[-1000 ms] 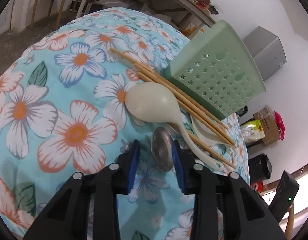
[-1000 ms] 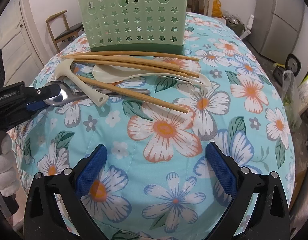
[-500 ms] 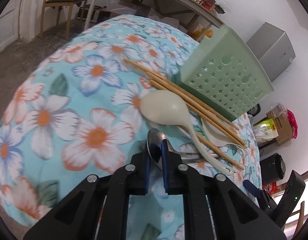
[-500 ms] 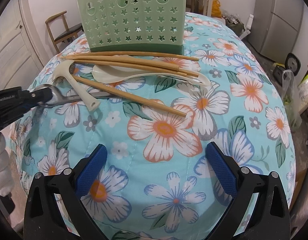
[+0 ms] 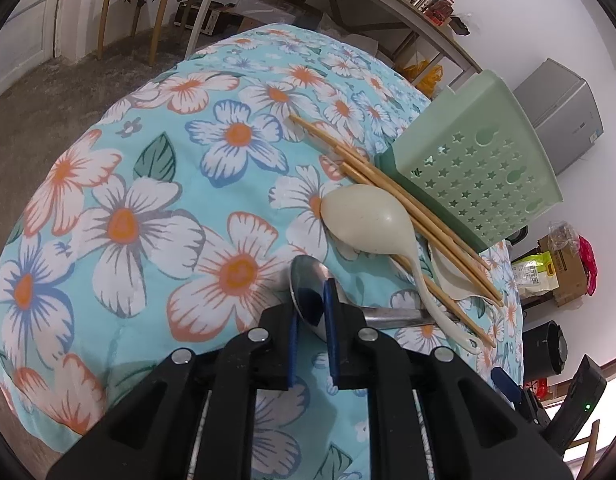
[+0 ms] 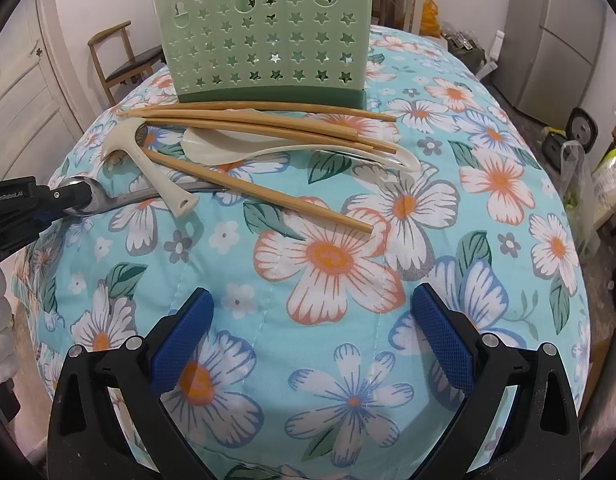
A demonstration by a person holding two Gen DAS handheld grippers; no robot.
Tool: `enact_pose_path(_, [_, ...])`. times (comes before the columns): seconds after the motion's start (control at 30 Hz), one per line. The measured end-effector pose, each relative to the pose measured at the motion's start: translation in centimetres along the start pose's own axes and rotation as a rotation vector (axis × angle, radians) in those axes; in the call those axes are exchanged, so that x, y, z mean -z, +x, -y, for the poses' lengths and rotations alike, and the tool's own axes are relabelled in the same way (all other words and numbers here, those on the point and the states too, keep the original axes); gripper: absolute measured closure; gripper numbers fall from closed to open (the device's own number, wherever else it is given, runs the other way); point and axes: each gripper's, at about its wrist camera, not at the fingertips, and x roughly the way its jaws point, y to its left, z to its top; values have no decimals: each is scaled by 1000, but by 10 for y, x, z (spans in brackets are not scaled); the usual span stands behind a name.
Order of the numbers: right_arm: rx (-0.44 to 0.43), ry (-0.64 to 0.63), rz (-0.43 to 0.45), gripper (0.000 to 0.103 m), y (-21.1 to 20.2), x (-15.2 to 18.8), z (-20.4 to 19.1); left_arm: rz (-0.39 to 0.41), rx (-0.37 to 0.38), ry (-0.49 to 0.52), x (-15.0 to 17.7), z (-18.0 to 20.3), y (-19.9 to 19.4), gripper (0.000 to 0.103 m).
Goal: Organize utensils
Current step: 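Lift the metal spoon with the left tool while the right tool reaches for the white ladle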
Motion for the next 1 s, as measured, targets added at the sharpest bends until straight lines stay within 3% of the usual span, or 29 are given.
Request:
enact_pose_path(0.37, [-28,-7,24,7,-2,4,3,67,-78,45,8,13,2,89])
enact_pose_path(0.6, [-59,-101,19,8,-12,3,1,91,-81,79,6,8,-9,91])
enact_pose_path(0.87, [-76,-244,212,9,-50,-24,-33,108,-117,98,0,-17,-29,91])
enact_pose_path(1.0, [-95,-380,254,20,-46,-45,-72,127,-128,87,-1,-29,-36,91])
